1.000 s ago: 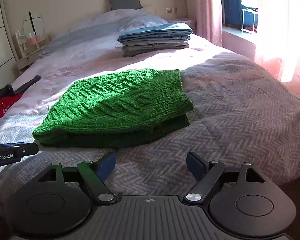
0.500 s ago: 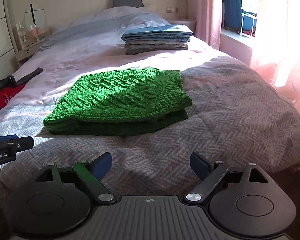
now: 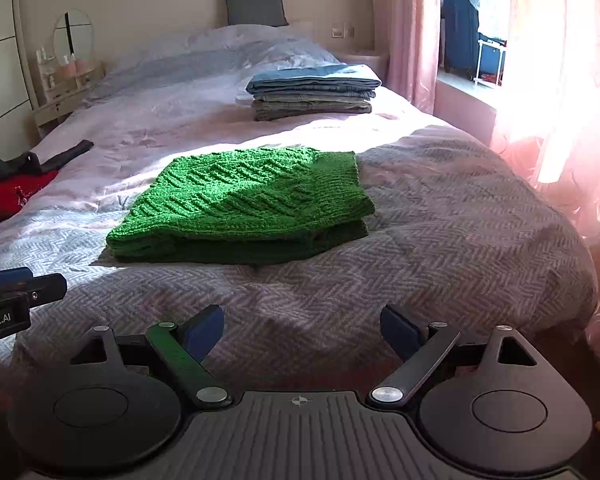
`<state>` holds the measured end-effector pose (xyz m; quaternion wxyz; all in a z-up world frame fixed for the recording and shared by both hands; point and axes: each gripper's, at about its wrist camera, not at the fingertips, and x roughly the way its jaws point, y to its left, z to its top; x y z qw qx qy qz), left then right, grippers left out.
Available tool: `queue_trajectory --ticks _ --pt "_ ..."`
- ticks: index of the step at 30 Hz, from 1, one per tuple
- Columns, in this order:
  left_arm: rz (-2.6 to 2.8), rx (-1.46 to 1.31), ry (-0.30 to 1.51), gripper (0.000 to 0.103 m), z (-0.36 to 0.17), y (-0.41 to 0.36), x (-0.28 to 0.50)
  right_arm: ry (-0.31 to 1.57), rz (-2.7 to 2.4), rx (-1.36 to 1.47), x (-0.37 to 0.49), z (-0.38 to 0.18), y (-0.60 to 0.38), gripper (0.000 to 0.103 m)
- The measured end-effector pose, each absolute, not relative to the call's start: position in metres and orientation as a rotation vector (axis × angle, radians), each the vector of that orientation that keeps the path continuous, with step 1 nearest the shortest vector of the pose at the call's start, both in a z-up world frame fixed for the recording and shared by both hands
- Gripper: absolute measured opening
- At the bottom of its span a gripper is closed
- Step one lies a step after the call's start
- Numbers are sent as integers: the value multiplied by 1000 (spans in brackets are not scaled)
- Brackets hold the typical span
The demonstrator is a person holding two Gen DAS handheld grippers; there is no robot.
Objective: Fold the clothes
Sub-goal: 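Pull both grippers back from the folded green vest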
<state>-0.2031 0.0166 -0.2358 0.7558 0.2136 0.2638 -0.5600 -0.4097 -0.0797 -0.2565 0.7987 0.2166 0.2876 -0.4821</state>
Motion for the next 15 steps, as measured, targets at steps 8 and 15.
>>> queue_trajectory --ticks 8,15 --pt "-1220 443 580 39 -234 26 -197 614 -1028 469 -410 -258 -77 88" --pt "-1213 430 635 39 -246 14 -175 658 -1013 497 -403 -275 -91 88"
